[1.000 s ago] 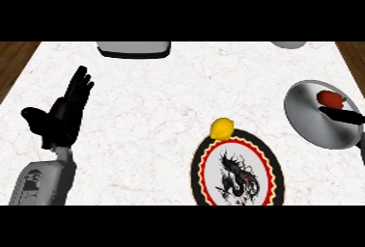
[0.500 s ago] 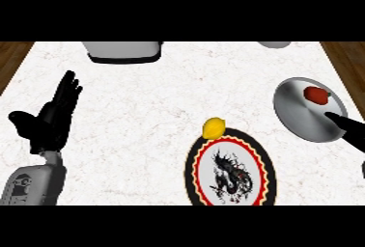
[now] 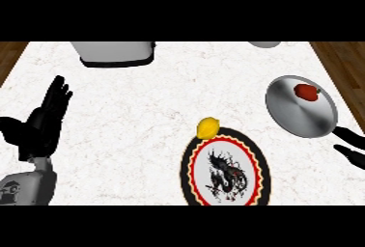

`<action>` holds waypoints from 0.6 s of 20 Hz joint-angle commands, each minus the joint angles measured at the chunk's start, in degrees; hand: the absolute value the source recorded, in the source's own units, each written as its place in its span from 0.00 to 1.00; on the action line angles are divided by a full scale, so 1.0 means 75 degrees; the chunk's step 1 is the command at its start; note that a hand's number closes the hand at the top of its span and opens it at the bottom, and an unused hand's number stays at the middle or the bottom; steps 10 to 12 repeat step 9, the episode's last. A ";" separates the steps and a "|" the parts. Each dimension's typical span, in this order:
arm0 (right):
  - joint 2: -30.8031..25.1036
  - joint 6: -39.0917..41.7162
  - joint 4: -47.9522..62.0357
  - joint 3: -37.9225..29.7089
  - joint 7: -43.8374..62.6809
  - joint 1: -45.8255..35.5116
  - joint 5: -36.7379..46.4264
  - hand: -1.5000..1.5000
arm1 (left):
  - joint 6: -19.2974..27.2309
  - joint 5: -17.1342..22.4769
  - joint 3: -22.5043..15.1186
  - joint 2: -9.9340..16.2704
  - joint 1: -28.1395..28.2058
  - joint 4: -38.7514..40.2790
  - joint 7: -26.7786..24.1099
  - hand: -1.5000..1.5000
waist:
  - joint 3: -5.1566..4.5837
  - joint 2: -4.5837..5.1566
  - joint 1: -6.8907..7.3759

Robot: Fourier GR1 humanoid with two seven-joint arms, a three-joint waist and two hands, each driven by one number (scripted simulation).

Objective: Pick the bell pepper from the plate and place it in the pan

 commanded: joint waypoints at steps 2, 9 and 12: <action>0.0795 0.0446 -0.2779 0.0188 0.0842 0.1600 -0.0342 0.00 | 0.0196 -0.0173 -0.0093 -0.0165 -0.0055 0.0133 -0.0121 0.50 | -0.0005 0.0036 -0.0054; 0.2146 0.0498 -0.6743 0.0783 0.2846 0.3601 -0.0215 0.00 | -0.0047 -0.0078 -0.0306 -0.0228 0.0184 -0.0417 -0.0103 0.50 | 0.0031 0.0118 0.0321; 0.2146 0.0498 -0.6743 0.0783 0.2846 0.3601 -0.0215 0.00 | -0.0047 -0.0078 -0.0306 -0.0228 0.0184 -0.0417 -0.0103 0.50 | 0.0031 0.0118 0.0321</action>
